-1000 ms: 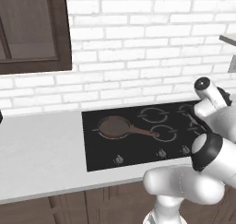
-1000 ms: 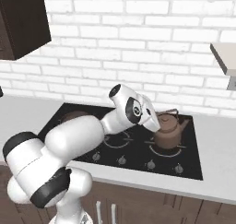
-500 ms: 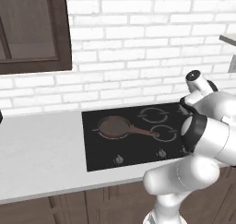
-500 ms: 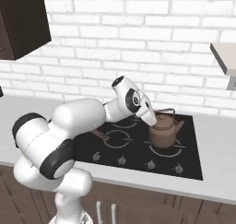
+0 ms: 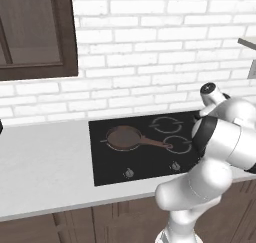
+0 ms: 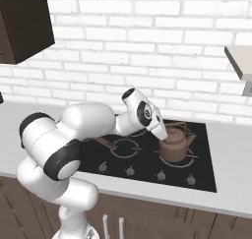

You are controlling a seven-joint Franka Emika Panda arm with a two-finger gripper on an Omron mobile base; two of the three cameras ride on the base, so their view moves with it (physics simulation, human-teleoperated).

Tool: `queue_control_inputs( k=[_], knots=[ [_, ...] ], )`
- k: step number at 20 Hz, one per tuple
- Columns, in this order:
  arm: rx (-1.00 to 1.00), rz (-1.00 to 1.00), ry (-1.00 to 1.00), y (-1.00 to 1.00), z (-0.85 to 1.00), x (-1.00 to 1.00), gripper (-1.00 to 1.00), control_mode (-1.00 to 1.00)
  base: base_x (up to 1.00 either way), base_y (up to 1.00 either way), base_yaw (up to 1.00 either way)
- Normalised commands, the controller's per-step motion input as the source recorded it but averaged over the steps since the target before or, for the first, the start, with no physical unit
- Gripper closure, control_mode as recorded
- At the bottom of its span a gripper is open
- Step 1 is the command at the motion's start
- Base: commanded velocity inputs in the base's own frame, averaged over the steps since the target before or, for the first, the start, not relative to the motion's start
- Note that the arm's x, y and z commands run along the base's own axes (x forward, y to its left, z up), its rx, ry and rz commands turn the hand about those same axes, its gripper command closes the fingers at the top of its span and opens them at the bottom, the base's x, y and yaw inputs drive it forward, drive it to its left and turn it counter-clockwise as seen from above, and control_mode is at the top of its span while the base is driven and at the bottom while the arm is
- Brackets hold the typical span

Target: Pick the kettle from the counter and place it on a stove burner. Then turn the burner on.

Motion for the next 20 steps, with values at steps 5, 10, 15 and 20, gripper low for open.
queue_control_inputs(
  k=[5, 10, 15, 20],
  knots=[
    [0.0, 0.0, -0.09, -0.18, -0.15, 0.2, 1.0, -1.0, 0.0, 0.0, 0.0],
    [0.0, 0.0, -0.02, -0.09, -0.1, 0.25, 1.0, -1.0, 0.0, 0.0, 0.0],
    [0.03, 0.0, 0.0, -0.2, -0.01, 0.43, 1.0, -1.0, 0.0, 0.0, 0.0],
    [0.03, 0.01, 0.01, -0.21, -0.01, 0.27, 1.0, -1.0, 0.0, 0.0, 0.0]
  ],
)
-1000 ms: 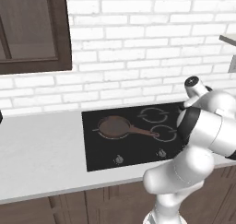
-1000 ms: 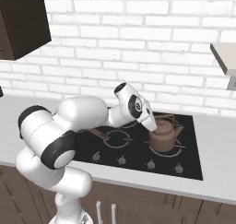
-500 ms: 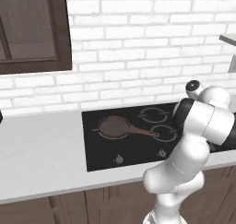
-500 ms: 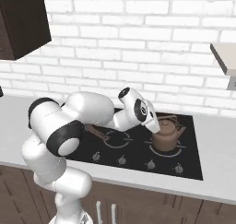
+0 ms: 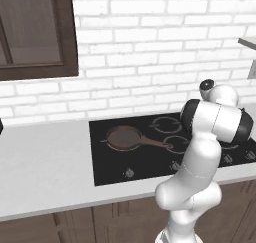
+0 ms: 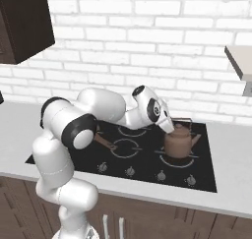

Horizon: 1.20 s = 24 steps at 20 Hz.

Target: Pick the kettle from the counter and place it on a stove burner. Then turn the burner on.

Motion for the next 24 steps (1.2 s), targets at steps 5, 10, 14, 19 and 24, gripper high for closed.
queue_control_inputs(
  k=[5, 10, 14, 19, 24],
  knots=[
    [0.01, 0.0, 0.01, 0.0, 0.0, 0.0, 1.0, -1.0, 0.0, 0.0, 0.0],
    [0.0, 0.0, 0.0, 0.0, 0.0, 0.0, -1.0, -1.0, 0.0, 0.0, 0.0],
    [0.0, 0.0, 0.0, 0.0, 0.02, 0.0, -1.0, -1.0, 0.0, 0.0, 0.0],
    [0.0, 0.0, -0.01, 0.0, 0.29, -0.07, -1.0, -1.0, 0.0, 0.0, 0.0],
    [0.0, 0.0, -0.01, 0.0, 0.53, -0.39, -1.0, -1.0, 0.0, 0.0, 0.0]
  ],
)
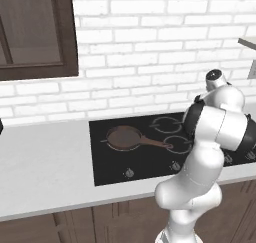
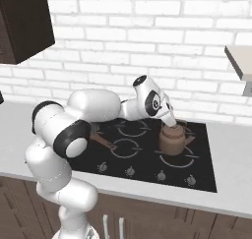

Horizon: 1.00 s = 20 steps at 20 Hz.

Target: Pick the kettle from the counter and place it on a stove burner. Then turn the burner on.

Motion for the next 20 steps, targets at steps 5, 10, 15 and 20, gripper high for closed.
queue_control_inputs(
  k=[5, 10, 15, 20],
  knots=[
    [0.04, 0.18, -0.01, -0.27, 0.7, -0.95, -1.0, -1.0, 0.0, 0.0, 0.0],
    [0.02, 0.43, 0.02, -0.61, 0.09, -1.0, -1.0, -1.0, 0.0, 0.0, 0.0],
    [0.06, 0.49, 0.12, -0.66, -0.16, -0.96, -1.0, -1.0, 0.0, 0.0, 0.0],
    [0.07, 0.54, 0.27, -0.29, -0.46, -0.44, -1.0, -1.0, 0.0, 0.0, 0.0]
  ],
)
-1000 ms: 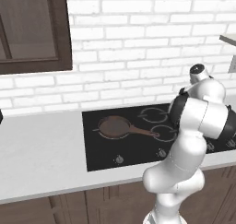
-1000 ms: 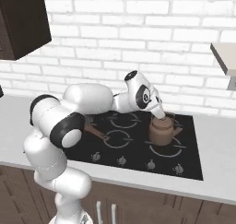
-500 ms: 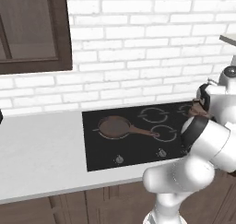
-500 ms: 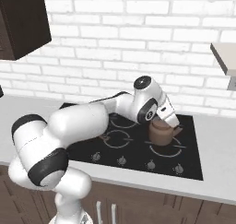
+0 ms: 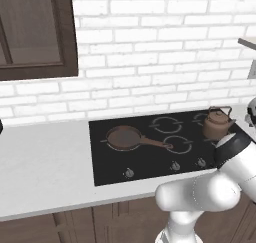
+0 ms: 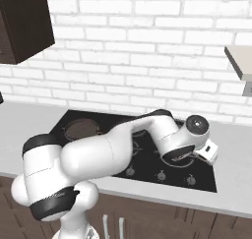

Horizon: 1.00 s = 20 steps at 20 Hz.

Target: Pick the kettle from the counter and place it on a stove burner. Then turn the burner on.

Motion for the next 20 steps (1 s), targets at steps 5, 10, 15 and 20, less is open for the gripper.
queue_control_inputs(
  k=[5, 10, 15, 20],
  knots=[
    [0.0, 0.17, 0.18, 0.0, -0.18, -0.04, -1.0, -1.0, 0.0, 0.0, 0.0],
    [-0.02, 0.0, 0.16, 0.0, -0.28, 0.05, -1.0, -1.0, 0.0, 0.0, 0.0],
    [0.0, 0.05, 0.22, 0.0, -0.58, -0.03, -1.0, -1.0, 0.0, 0.0, 0.0],
    [0.0, 0.04, 0.15, 0.0, -0.54, -0.08, -1.0, -1.0, 0.0, 0.0, 0.0]
  ],
)
